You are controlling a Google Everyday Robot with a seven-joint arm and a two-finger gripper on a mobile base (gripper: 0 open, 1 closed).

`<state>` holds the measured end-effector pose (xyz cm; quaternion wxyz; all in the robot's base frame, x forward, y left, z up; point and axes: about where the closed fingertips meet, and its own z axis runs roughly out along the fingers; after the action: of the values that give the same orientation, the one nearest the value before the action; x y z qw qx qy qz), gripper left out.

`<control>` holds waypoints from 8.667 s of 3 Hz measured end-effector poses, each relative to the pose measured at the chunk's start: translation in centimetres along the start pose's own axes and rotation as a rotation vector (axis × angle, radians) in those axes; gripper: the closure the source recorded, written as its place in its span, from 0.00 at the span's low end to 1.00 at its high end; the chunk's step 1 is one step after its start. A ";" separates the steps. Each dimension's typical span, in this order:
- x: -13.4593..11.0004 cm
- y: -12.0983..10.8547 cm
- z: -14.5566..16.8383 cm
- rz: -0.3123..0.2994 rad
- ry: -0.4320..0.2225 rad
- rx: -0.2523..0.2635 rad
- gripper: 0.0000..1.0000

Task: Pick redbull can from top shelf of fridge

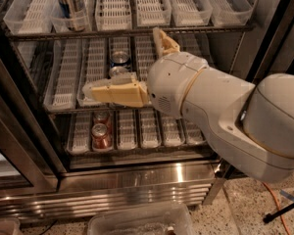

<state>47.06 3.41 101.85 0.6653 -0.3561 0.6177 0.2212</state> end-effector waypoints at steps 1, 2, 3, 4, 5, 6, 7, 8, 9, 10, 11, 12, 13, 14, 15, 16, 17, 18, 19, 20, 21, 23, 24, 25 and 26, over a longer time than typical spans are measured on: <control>-0.3 -1.3 1.0 0.063 -0.061 0.063 0.00; -0.5 -2.2 2.3 0.096 -0.062 0.114 0.00; -0.5 -2.2 2.3 0.096 -0.062 0.114 0.00; -0.5 -2.3 2.8 0.127 -0.071 0.112 0.00; -1.2 -1.5 4.2 0.122 -0.073 0.089 0.00; -2.3 -0.2 6.1 0.073 -0.067 0.062 0.00; -3.6 1.0 8.1 0.040 -0.075 0.032 0.00; -4.5 0.7 8.6 0.051 -0.084 0.049 0.00; -4.5 0.7 8.6 0.051 -0.084 0.049 0.00; -4.5 0.7 8.6 0.051 -0.084 0.049 0.08; -4.5 0.8 8.6 0.051 -0.084 0.049 0.13; -4.5 0.8 8.6 0.051 -0.084 0.049 0.16; -4.5 0.8 8.6 0.051 -0.084 0.049 0.17; -4.5 0.8 8.6 0.051 -0.084 0.049 0.22; -4.5 0.8 8.6 0.051 -0.084 0.049 0.28; -4.5 0.8 8.6 0.051 -0.084 0.049 0.35; -4.5 0.8 8.6 0.050 -0.084 0.049 0.37; -4.3 0.6 8.8 0.058 -0.079 0.053 0.32; -3.9 0.2 9.4 0.073 -0.081 0.052 0.30; -3.7 -0.5 10.0 0.077 -0.089 0.052 0.38; -3.4 -1.1 10.6 0.080 -0.093 0.051 0.34; -4.0 -2.4 11.8 0.066 -0.104 0.066 0.35; -4.7 -3.3 12.2 0.065 -0.115 0.083 0.36; -4.8 -3.7 12.7 0.070 -0.115 0.095 0.36; -4.4 -3.6 13.4 0.077 -0.104 0.096 0.36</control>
Offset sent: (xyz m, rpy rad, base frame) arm 0.0524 0.0103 0.0007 0.1771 0.0409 -0.1535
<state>57.96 11.72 106.63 0.7038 -0.2878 0.6056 0.2349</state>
